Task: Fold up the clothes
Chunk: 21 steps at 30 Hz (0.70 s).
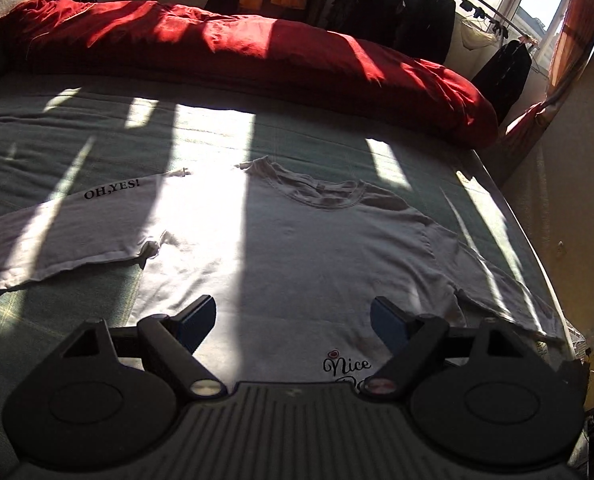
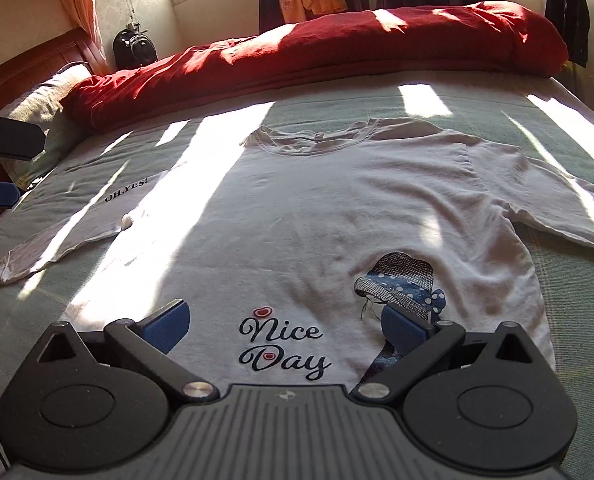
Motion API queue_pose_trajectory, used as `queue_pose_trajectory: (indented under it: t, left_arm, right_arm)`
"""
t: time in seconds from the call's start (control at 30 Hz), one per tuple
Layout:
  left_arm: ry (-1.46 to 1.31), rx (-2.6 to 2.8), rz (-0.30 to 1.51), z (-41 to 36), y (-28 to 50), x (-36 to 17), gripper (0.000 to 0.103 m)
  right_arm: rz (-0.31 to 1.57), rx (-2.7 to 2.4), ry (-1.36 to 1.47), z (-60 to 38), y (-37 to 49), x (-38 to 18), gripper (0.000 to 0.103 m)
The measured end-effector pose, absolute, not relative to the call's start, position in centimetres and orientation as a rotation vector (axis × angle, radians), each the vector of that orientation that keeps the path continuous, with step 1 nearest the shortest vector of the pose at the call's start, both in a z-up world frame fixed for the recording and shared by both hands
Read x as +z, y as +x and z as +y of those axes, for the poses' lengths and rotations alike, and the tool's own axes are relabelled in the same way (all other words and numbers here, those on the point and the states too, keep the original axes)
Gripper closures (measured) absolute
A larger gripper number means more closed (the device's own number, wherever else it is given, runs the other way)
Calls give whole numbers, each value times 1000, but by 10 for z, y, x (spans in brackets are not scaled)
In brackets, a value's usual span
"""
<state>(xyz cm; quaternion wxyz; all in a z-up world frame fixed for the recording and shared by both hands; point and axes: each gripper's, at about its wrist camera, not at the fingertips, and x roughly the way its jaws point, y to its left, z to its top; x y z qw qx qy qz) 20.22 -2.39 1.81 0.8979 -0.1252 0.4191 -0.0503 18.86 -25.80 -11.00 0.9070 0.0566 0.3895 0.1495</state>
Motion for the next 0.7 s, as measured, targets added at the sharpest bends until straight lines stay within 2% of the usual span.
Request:
queue_pose_trajectory:
  t: [0.4, 0.57, 0.7]
  left_arm:
    - [-216, -86, 811, -47, 155, 11, 18]
    - [-218, -45, 821, -44, 152, -11, 18]
    - [-206, -7, 851, -39, 151, -46, 18]
  right_arm:
    - [897, 149, 11, -260, 143, -133, 0]
    - [956, 138, -78, -241, 149, -160, 0]
    - [927, 131, -77, -241, 141, -168, 0]
